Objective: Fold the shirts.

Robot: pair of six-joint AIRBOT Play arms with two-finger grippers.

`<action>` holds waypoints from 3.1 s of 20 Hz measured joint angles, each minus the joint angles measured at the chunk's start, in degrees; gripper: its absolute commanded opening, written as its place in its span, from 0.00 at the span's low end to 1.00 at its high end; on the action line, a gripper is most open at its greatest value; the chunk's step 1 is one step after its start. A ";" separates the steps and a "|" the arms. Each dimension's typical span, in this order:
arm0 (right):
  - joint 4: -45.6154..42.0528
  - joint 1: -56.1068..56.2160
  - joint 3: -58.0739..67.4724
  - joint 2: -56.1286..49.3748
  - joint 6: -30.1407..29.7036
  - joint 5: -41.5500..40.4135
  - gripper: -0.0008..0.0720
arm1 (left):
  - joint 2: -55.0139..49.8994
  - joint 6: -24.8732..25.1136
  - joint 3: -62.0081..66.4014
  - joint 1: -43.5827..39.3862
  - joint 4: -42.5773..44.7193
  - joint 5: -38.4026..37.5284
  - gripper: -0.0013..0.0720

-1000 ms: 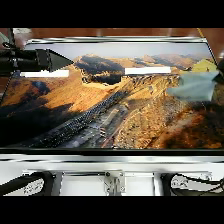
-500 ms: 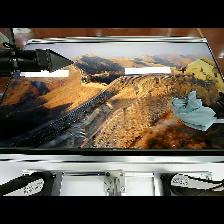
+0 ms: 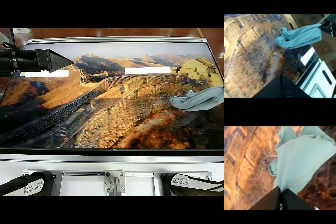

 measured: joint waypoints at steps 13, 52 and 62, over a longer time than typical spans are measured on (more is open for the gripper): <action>-25.18 -0.59 -14.60 0.31 3.89 19.82 0.09 | 0.31 0.04 0.00 0.00 0.00 -4.52 0.07; 5.09 13.33 -20.74 17.73 -10.03 -11.65 0.89 | -11.02 -17.97 0.50 -14.80 53.72 4.90 0.97; -4.28 34.71 -19.32 7.58 -3.13 -3.89 0.89 | -18.03 -24.44 0.85 -19.91 65.46 -5.44 0.96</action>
